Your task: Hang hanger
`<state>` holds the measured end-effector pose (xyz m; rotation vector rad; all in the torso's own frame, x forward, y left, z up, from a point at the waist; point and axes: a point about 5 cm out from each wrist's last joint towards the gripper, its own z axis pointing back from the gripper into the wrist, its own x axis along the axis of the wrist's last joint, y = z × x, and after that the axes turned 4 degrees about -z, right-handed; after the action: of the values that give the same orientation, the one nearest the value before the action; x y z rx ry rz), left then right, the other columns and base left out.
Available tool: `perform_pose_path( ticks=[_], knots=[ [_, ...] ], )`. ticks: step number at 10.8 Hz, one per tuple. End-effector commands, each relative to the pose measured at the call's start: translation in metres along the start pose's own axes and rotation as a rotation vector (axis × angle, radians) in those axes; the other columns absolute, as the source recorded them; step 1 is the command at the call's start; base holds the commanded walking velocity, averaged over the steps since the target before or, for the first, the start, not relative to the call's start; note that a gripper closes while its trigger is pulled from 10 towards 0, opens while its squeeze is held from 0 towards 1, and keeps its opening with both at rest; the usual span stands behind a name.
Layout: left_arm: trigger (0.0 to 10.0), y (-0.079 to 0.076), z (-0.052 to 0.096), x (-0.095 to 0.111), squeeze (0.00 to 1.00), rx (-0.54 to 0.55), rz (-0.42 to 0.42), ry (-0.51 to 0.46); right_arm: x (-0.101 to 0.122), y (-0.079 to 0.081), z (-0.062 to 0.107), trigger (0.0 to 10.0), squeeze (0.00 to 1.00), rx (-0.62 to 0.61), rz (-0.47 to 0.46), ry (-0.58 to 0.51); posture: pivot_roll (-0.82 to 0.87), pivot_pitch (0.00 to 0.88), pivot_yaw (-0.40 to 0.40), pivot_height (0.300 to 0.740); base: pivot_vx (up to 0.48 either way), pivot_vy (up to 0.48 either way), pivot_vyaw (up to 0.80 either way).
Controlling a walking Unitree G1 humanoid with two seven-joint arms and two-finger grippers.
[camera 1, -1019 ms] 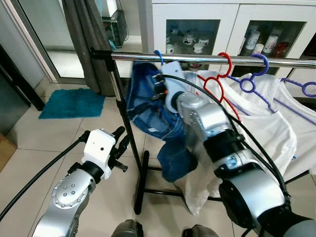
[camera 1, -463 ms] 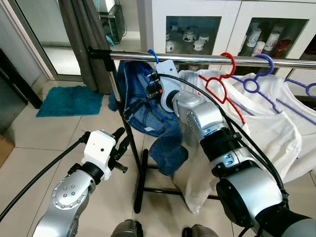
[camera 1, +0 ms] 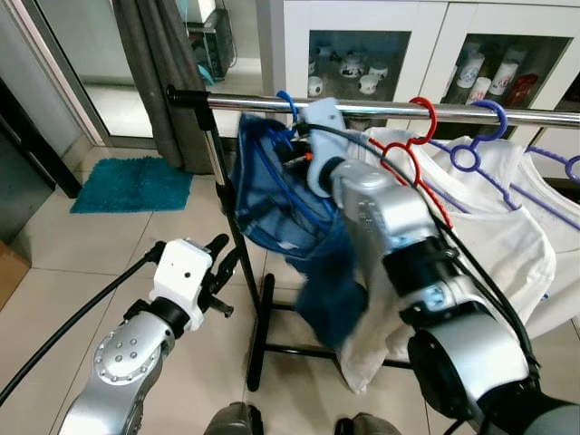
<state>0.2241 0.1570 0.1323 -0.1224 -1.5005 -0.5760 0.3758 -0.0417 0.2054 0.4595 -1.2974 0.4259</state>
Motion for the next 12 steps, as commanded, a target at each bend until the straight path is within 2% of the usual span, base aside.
perform_pose_path(
  ticks=[1,3,4,5,7,9,10,12],
  knots=[
    [10.0,0.003,0.001,-0.001,0.0,0.004,-0.007,0.01,0.002,0.0,0.005,10.0,1.0,0.022,-0.023,-0.004,0.01,0.096,0.07,0.74,0.0,0.0,0.0],
    [10.0,0.004,-0.001,-0.001,0.0,0.002,-0.005,0.009,0.007,-0.002,0.017,10.0,1.0,0.055,-0.041,-0.042,0.01,0.089,0.078,0.74,0.0,0.0,0.0],
    [10.0,0.004,-0.001,-0.001,0.0,0.005,-0.001,0.008,0.01,-0.002,0.022,10.0,0.38,0.078,-0.051,-0.069,0.0,0.086,0.081,0.74,0.0,0.0,0.0],
    [10.0,0.005,-0.002,-0.001,0.0,0.018,0.017,0.003,0.015,0.0,0.031,10.0,0.0,0.11,-0.053,-0.134,0.0,0.085,0.083,0.74,0.0,0.0,0.0],
    [10.0,0.008,-0.004,-0.002,0.0,0.062,0.058,-0.004,0.017,-0.002,0.043,10.0,0.0,0.084,-0.038,-0.19,-0.01,0.078,0.09,0.74,0.0,0.0,0.0],
    [10.0,0.007,-0.009,0.002,0.0,0.078,0.099,-0.028,0.015,-0.003,0.063,10.0,0.0,0.094,-0.066,-0.247,-0.02,0.071,0.094,0.74,0.0,0.0,0.0],
    [10.0,0.006,-0.011,0.005,0.0,0.086,0.11,-0.047,0.014,-0.004,0.078,10.0,0.0,0.106,-0.098,-0.297,-0.02,0.068,0.093,0.74,0.0,0.0,0.0],
    [10.0,0.006,-0.013,0.01,0.0,0.104,0.108,-0.07,-0.002,-0.01,0.094,10.0,0.0,0.017,-0.077,-0.295,-0.03,0.063,0.094,0.74,0.0,0.0,0.0]
  ],
)
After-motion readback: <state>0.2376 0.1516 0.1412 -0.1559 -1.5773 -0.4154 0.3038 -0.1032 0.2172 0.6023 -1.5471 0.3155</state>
